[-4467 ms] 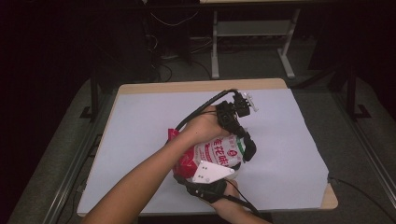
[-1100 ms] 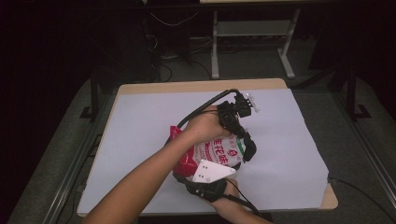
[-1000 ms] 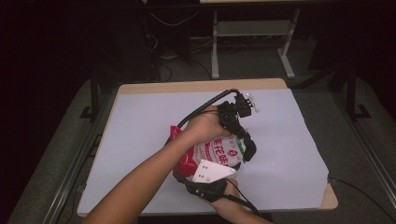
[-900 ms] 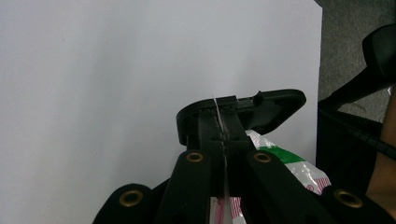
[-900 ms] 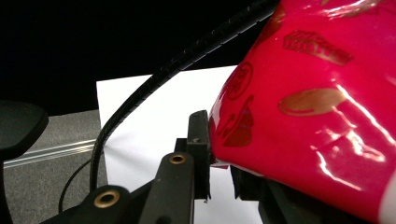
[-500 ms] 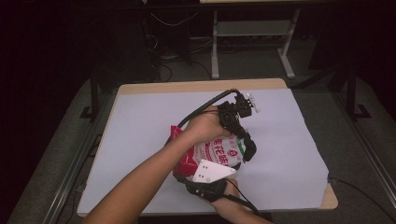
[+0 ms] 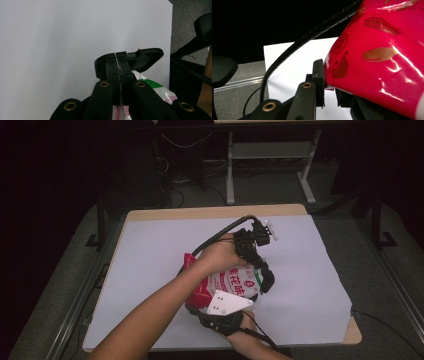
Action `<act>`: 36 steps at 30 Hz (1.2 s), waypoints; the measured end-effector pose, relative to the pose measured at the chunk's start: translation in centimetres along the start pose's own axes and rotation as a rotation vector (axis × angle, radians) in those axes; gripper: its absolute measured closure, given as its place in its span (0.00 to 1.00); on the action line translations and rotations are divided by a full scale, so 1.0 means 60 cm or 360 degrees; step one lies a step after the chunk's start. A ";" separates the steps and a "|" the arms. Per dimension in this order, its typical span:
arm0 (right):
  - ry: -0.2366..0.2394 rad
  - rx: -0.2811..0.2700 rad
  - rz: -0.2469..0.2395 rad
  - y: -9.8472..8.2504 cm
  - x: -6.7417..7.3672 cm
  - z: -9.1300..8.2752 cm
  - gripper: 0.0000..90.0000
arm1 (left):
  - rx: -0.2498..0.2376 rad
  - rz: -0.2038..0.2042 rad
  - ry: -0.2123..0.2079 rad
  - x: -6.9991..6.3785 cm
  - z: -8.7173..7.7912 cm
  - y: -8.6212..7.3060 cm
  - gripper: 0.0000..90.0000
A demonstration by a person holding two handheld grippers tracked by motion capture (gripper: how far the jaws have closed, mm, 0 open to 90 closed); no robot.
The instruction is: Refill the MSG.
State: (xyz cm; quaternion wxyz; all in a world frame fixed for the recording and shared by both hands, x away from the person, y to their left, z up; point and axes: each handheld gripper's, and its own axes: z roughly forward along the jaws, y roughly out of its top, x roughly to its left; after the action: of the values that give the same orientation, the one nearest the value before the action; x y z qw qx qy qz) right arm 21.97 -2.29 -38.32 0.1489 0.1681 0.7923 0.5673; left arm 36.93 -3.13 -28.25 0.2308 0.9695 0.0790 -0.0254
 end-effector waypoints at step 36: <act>0.0002 0.0007 -0.0007 -0.003 -0.001 0.002 0.88 | -0.0022 -0.0016 -0.0008 0.001 0.001 -0.003 1.00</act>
State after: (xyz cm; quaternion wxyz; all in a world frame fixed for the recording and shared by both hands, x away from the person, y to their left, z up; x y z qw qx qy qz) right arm 22.02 -2.27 -38.52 0.1492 0.1663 0.7941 0.5653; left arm 36.93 -2.97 -28.40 0.2375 0.9674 0.0835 -0.0285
